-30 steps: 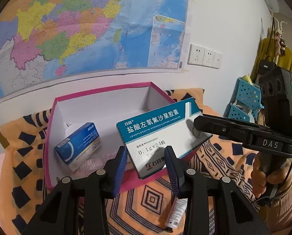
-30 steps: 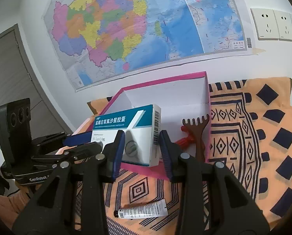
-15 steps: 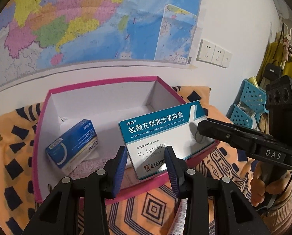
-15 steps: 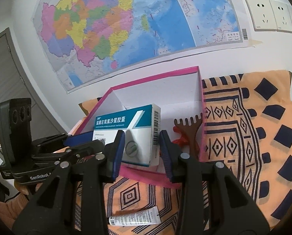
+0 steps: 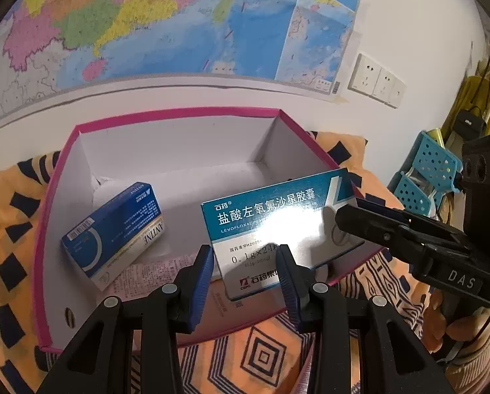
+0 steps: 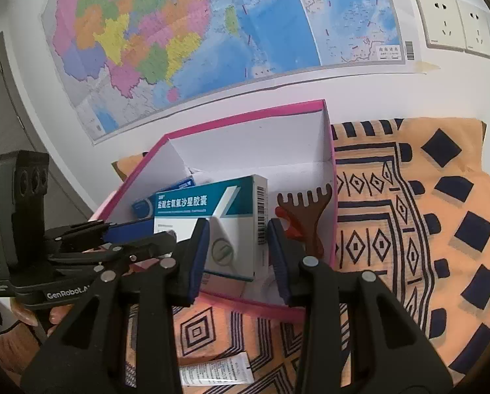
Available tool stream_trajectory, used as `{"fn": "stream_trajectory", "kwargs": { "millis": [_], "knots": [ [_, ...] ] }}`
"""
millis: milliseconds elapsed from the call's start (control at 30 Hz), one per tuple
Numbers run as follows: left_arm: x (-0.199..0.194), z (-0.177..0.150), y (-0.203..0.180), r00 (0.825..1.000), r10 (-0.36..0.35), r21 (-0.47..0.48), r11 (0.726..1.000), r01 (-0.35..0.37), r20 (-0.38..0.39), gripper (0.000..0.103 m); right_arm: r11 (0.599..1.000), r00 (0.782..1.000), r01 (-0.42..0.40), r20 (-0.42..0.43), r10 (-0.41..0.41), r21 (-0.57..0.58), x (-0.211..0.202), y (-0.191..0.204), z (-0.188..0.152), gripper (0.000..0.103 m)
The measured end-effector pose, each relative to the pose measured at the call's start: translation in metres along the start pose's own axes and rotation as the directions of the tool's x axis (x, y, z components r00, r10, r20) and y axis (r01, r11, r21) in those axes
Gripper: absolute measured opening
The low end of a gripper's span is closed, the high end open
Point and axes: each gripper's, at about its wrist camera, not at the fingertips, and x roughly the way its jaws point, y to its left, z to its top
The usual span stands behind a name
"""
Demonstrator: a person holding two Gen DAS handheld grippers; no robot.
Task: Organize rigid objects
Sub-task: 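Lower the medicine box into the magenta box and open the right gripper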
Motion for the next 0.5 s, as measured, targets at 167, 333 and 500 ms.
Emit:
{"fn": "stream_trajectory", "kwargs": {
  "millis": [167, 333, 500],
  "knots": [
    [0.01, 0.002, 0.002, 1.0, 0.024, -0.015, 1.0, -0.024, -0.014, 0.039, 1.0, 1.0, 0.03, 0.002, -0.03, -0.003, 0.004, 0.001, 0.001, 0.04],
    [0.017, 0.0, 0.005, 0.998, 0.059, -0.019, 0.998, -0.059, -0.014, 0.039, 0.999, 0.999, 0.052, 0.005, -0.052, -0.013, 0.005, 0.003, -0.002, 0.04],
    [0.011, -0.005, 0.008, 0.998, 0.061, -0.026, 0.998, -0.061, 0.007, 0.039, 0.999, 0.999, 0.041, 0.012, -0.041, -0.004, 0.0, 0.001, -0.008, 0.04]
  ]
}}
